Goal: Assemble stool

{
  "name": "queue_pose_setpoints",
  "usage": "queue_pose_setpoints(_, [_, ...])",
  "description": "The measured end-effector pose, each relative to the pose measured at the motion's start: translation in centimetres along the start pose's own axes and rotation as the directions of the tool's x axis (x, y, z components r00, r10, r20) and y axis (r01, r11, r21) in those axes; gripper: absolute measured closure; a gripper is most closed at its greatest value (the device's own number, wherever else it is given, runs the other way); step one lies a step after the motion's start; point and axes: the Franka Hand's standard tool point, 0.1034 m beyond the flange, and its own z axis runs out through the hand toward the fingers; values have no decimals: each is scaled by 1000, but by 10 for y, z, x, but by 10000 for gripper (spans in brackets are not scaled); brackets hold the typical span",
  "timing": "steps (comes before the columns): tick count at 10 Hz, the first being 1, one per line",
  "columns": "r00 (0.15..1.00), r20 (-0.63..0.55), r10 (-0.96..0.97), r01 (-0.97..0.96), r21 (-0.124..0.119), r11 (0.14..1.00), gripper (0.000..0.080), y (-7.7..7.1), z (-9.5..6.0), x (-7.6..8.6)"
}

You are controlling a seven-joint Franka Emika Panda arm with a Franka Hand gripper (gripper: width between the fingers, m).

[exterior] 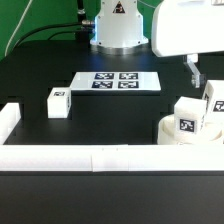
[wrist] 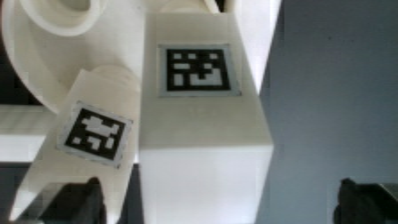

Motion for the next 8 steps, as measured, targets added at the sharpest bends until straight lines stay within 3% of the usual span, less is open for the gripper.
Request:
queue_pose_setpoints(5, [933,359,22,-19,-11,1000,150,12,10,-12])
queue_pose_setpoints(7, [941,338,32,-28,-15,999,150,7,15,0])
queue_pose_setpoints(8, [940,338,41,-37,-18,999,150,7,15,-2])
